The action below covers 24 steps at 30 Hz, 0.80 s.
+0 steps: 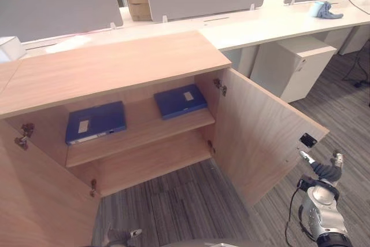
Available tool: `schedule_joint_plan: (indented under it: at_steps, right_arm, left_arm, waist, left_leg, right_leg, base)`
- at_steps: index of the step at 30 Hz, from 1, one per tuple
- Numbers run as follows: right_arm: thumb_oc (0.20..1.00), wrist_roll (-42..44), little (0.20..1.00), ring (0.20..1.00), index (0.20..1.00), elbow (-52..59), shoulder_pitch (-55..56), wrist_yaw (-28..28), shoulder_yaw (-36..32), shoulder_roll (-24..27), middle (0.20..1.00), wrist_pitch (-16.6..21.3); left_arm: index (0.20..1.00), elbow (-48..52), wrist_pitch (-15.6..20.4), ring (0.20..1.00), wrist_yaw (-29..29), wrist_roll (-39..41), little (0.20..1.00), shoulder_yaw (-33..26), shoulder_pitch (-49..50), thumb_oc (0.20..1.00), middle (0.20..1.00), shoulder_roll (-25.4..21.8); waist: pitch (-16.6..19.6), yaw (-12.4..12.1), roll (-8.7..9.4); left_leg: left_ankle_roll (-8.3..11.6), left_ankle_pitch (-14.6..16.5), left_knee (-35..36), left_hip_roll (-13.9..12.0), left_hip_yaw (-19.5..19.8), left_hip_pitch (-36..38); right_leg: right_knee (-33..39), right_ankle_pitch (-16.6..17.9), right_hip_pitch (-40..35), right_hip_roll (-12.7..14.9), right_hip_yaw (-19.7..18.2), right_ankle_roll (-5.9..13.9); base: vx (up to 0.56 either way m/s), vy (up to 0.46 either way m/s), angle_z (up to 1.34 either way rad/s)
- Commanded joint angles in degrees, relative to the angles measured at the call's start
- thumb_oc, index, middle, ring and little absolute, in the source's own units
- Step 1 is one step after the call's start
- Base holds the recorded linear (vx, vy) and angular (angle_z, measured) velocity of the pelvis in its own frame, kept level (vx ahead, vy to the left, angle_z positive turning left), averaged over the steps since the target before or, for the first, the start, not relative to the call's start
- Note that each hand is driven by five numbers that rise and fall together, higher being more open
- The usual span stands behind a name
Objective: Put the empty folder in the office cabinet
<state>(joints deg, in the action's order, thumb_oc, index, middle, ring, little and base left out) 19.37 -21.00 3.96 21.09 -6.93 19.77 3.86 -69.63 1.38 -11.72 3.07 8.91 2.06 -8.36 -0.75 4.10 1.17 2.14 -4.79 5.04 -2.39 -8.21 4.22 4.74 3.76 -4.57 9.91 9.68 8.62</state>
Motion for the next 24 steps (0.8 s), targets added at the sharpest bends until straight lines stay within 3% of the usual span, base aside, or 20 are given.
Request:
schedule_joint_plan:
  at_steps: [1, 4, 9, 13, 14, 16, 17, 19, 24]
  right_arm:
    - [1.0, 2.4, 1.0, 1.0, 1.0, -0.7, -5.0, -1.8, -1.6, 2.7, 1.0, 4.3]
    - [1.0, 2.9, 1.0, 1.0, 1.0, -1.2, -5.8, -3.2, -0.7, 2.7, 1.0, 4.9]
    - [1.0, 12.0, 1.0, 1.0, 1.0, -4.4, -10.8, -13.2, 5.7, 2.8, 1.0, 6.8]
    - [1.0, 13.8, 1.0, 1.0, 1.0, -5.7, -13.6, -19.5, 11.9, 5.0, 1.0, 5.0]
    - [1.0, 14.8, 1.0, 1.0, 1.0, -5.9, -15.7, -23.9, 16.8, 6.4, 1.0, 3.0]
    - [1.0, 15.4, 1.0, 1.0, 1.0, -5.2, -16.9, -26.1, 19.5, 7.0, 1.0, 2.1]
    - [1.0, 16.3, 1.0, 1.0, 1.0, -2.6, -18.6, -30.4, 24.9, 7.8, 1.0, 0.7]
    - [1.0, 16.8, 1.0, 1.0, 1.0, -1.8, -19.3, -31.7, 26.9, 8.2, 1.0, 0.3]
    - [1.0, 17.9, 1.0, 1.0, 1.0, 5.3, -21.8, -40.4, 40.0, 10.1, 1.0, -3.5]
  left_arm:
    - [1.0, -2.0, 1.5, 1.0, 0.0, -1.4, 1.0, -0.7, -3.7, 1.0, 1.0, -2.7]
    - [1.0, -1.9, 1.8, 1.0, 0.2, -0.9, 1.0, -1.0, -3.5, 1.0, 1.0, -2.8]
    - [1.0, -1.4, 2.7, 1.0, 1.1, -0.4, 1.0, -0.9, -3.2, 1.0, 1.0, -3.6]
    - [1.0, -1.3, 2.7, 1.0, 3.1, -0.8, 1.0, -0.3, -3.2, 1.0, 1.0, -4.0]
    - [1.0, -1.4, 2.7, 1.0, 4.4, -0.9, 1.0, 0.3, -3.2, 1.0, 1.0, -4.3]
    - [1.0, -1.5, 2.7, 1.0, 5.1, -0.9, 1.0, 0.6, -3.2, 1.0, 1.0, -4.2]
    - [1.0, -1.6, 2.8, 1.0, 6.2, -0.8, 1.0, 1.2, -3.3, 1.0, 1.0, -4.2]
    - [1.0, -1.6, 2.9, 1.0, 6.6, -0.8, 1.0, 1.3, -3.5, 1.0, 1.0, -4.0]
    - [1.0, -1.3, 3.3, 1.0, 8.3, -0.6, 1.0, 2.3, -4.2, 1.0, 1.0, -3.6]
  waist:
    - [-1.7, -1.2, 0.32]
    - [-1.7, -1.4, 0.29]
    - [-1.5, -2.6, 0.65]
    - [-1.5, -3.5, 0.95]
    - [-1.5, -4.1, 1.16]
    - [-1.5, -4.4, 1.18]
    - [-1.4, -4.9, 1.21]
    - [-1.4, -4.9, 1.18]
    - [-1.7, -5.6, 1.23]
  left_leg:
    - [1.43, 8.8, -0.4, -0.5, 0.6, 2.3]
    - [1.43, 8.8, -0.2, -0.5, 0.4, 2.5]
    - [1.63, 8.5, 0.0, -0.7, 0.3, 2.8]
    - [1.95, 8.3, 0.0, -0.8, 0.3, 2.9]
    - [2.14, 8.0, 0.0, -0.9, 0.3, 2.9]
    - [2.25, 7.9, 0.0, -1.0, 0.3, 2.9]
    - [2.48, 7.6, -0.1, -1.2, 0.2, 2.9]
    - [2.57, 7.5, -0.2, -1.2, 0.2, 2.9]
    - [3.11, 6.7, -0.4, -1.8, 0.7, 2.2]
  right_leg:
    - [-2.7, -5.7, 1.6, -3.4, 2.3, -1.35]
    - [-2.3, -5.5, 1.5, -3.3, 2.2, -1.2]
    - [-1.9, -5.4, 1.1, -3.2, 2.2, -1.15]
    - [-1.6, -5.4, 0.8, -3.3, 2.4, -1.25]
    - [-1.4, -5.6, 0.6, -3.4, 2.6, -1.32]
    - [-1.3, -5.6, 0.4, -3.5, 2.7, -1.35]
    - [-1.2, -5.7, 0.3, -3.5, 2.9, -1.44]
    - [-1.2, -5.8, 0.2, -3.6, 3.0, -1.5]
    - [-1.2, -5.9, 0.3, -3.8, 3.6, -1.81]
  base:
    - [0.0, 0.031, -0.09]
    - [0.0, 0.015, -0.08]
    - [-0.01, -0.008, -0.06]
    - [0.0, -0.01, -0.01]
    - [-0.01, -0.037, -0.03]
    - [-0.01, -0.033, -0.06]
    - [0.0, -0.019, -0.04]
    - [-0.01, -0.022, -0.04]
    - [-0.02, -0.033, -0.02]
